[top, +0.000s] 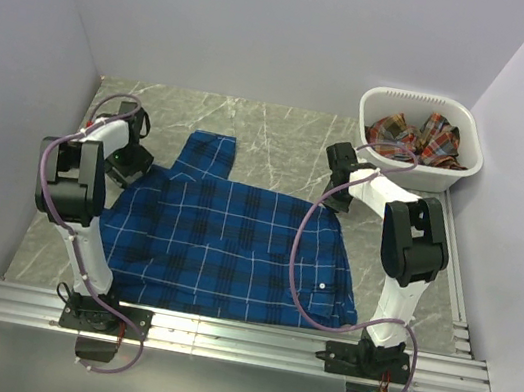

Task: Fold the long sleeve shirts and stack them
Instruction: Fold the shirt

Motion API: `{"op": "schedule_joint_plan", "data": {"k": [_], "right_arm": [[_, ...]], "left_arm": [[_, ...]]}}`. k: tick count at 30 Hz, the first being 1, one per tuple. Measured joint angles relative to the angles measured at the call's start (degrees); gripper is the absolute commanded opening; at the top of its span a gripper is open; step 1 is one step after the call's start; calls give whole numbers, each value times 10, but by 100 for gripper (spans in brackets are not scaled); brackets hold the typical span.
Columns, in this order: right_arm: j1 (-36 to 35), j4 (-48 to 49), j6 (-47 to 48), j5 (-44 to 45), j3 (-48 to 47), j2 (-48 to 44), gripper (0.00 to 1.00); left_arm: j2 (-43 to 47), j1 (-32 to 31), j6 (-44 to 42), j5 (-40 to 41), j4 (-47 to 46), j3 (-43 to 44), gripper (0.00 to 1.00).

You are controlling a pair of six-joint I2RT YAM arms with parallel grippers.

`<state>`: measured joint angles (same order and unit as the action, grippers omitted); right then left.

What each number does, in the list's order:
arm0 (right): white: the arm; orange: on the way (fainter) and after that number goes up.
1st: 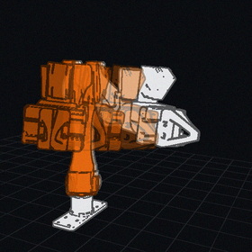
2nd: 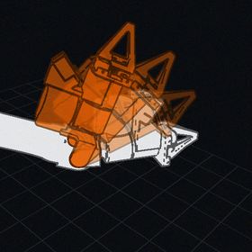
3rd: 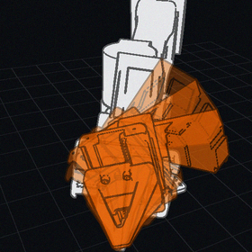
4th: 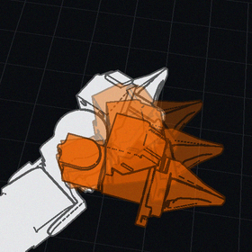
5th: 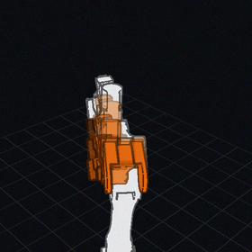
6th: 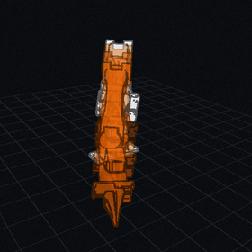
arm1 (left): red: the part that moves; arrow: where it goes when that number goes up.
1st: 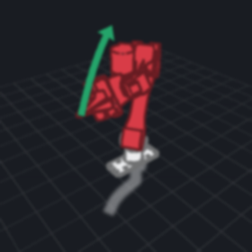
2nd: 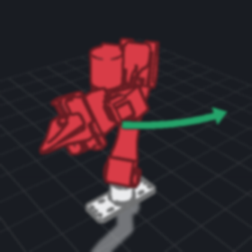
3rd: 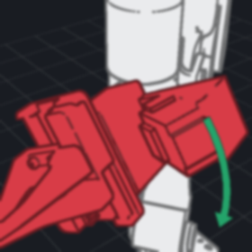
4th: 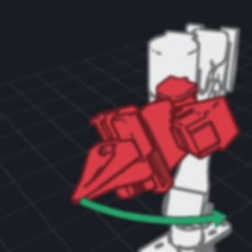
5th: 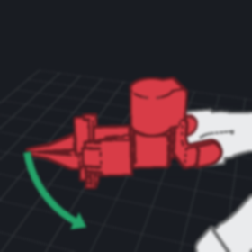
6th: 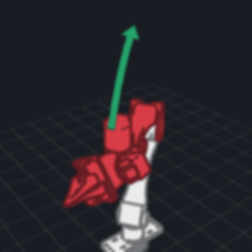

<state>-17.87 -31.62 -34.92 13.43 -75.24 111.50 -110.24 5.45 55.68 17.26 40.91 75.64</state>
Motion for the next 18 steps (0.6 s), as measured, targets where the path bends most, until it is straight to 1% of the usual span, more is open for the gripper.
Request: {"op": "schedule_joint_plan", "data": {"k": [9, 18], "right_arm": [[0, 1, 13, 6, 2, -2, 1], [0, 3, 18, 5, 7, -10, 1]], "left_arm": [[3, -16, 13, 1, 31, 28, 75], [6, -37, 27, 2, 37, 49, 75]]}}
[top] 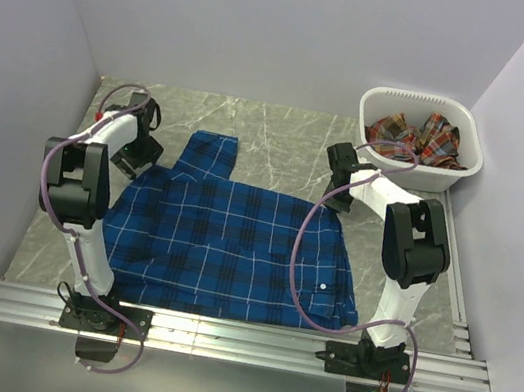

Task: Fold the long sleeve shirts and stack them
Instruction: Fold the shirt

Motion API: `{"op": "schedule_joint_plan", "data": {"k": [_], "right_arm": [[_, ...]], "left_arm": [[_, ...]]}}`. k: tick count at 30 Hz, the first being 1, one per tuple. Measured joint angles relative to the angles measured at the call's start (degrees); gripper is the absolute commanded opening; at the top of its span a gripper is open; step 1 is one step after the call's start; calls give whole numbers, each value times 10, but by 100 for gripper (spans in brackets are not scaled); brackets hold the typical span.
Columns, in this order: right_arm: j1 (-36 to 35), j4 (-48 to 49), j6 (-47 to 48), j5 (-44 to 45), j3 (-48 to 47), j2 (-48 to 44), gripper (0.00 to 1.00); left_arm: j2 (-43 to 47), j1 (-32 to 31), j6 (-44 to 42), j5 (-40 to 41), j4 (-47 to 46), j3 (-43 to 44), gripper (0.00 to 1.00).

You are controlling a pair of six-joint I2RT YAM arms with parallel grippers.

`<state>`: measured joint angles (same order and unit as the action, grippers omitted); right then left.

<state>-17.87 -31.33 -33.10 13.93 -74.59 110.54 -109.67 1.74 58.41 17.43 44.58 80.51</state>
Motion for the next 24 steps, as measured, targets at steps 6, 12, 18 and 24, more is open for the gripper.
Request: {"op": "schedule_joint_plan", "data": {"k": [6, 12, 18, 24], "right_arm": [[0, 0, 2, 0, 1, -1, 1], [0, 0, 4, 0, 2, -1, 1], [0, 2, 8, 0, 9, -2, 1], [0, 3, 12, 0, 9, -2, 0]], "left_arm": [[-29, -9, 6, 1, 3, 10, 74], [-55, -10, 12, 7, 2, 19, 61], [-71, -14, 9, 11, 8, 40, 42], [-72, -15, 3, 20, 3, 41, 21]]}}
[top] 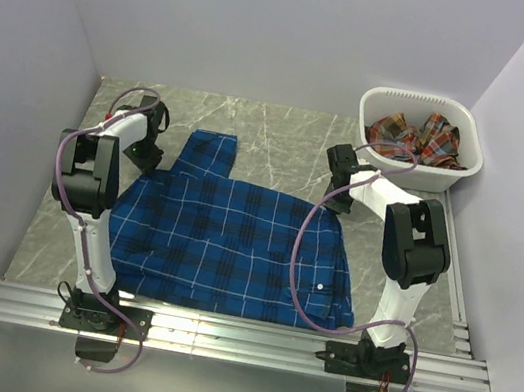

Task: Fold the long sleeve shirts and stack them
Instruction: Fold the shirt

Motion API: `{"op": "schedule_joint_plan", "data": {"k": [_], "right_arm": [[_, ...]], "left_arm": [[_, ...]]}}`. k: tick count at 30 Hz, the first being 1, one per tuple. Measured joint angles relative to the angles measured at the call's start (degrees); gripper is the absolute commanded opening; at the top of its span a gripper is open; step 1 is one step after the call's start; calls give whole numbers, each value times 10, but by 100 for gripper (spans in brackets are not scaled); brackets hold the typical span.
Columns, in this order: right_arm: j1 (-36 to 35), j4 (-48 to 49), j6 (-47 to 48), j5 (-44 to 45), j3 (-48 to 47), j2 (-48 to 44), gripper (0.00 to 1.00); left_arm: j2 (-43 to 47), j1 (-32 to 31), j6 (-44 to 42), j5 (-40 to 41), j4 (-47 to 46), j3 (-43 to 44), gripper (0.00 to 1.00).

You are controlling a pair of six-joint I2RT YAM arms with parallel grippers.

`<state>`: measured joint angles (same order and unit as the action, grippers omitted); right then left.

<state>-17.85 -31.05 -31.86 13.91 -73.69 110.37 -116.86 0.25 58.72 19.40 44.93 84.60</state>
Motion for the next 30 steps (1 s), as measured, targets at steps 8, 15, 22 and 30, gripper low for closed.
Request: {"op": "schedule_joint_plan", "data": {"k": [8, 15, 22, 30], "right_arm": [[4, 0, 2, -6, 0, -12, 0], [13, 3, 2, -26, 3, -68, 0], [18, 15, -3, -42, 33, -127, 0], [23, 40, -17, -50, 93, -165, 0]], "left_arm": [[1, -2, -22, 14, 3, 1, 13], [8, -2, -43, 27, 18, 1, 17], [40, -2, -55, 35, 19, -7, 17], [115, -2, -55, 35, 7, -62, 17]]}}
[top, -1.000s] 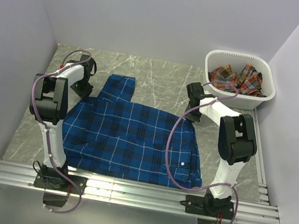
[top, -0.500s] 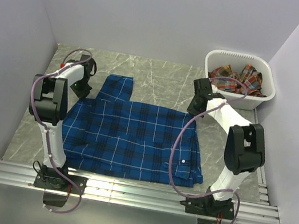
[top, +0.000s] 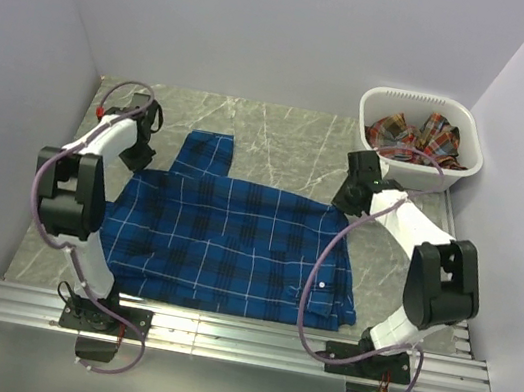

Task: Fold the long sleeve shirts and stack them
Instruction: Fold the shirt

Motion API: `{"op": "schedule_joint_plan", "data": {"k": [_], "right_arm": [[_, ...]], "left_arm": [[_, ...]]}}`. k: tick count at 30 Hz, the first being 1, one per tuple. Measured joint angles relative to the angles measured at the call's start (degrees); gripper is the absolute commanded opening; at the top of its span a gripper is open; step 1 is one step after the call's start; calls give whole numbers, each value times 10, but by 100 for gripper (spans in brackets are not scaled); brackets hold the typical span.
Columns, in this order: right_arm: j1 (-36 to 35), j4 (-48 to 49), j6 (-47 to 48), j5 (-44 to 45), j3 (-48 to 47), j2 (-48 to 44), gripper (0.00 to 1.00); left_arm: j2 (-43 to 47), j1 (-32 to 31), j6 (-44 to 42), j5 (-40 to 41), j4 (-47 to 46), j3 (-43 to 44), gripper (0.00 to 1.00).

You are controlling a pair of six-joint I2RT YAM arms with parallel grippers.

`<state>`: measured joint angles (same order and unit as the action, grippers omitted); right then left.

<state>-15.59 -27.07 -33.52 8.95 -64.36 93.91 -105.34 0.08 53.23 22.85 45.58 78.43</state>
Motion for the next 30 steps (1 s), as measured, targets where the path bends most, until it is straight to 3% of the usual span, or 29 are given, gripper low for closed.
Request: {"op": "schedule_joint_plan", "data": {"k": [10, 18, 25, 27, 30], "right_arm": [[1, 56, -4, -21, 98, -115, 1], [2, 85, -18, -47, 191, -173, 8], [4, 91, -30, -79, 257, -212, 16], [5, 91, -31, -87, 269, -223, 20], [5, 89, -29, -99, 288, -246, 38]], "left_arm": [[136, 1, 7, -2, -45, -122, 17], [217, 2, 34, -8, -81, -247, 19], [255, 9, 61, -23, -94, -316, 27], [265, 14, 65, -31, -99, -336, 32], [282, 25, 69, -46, -100, -362, 42]]}}
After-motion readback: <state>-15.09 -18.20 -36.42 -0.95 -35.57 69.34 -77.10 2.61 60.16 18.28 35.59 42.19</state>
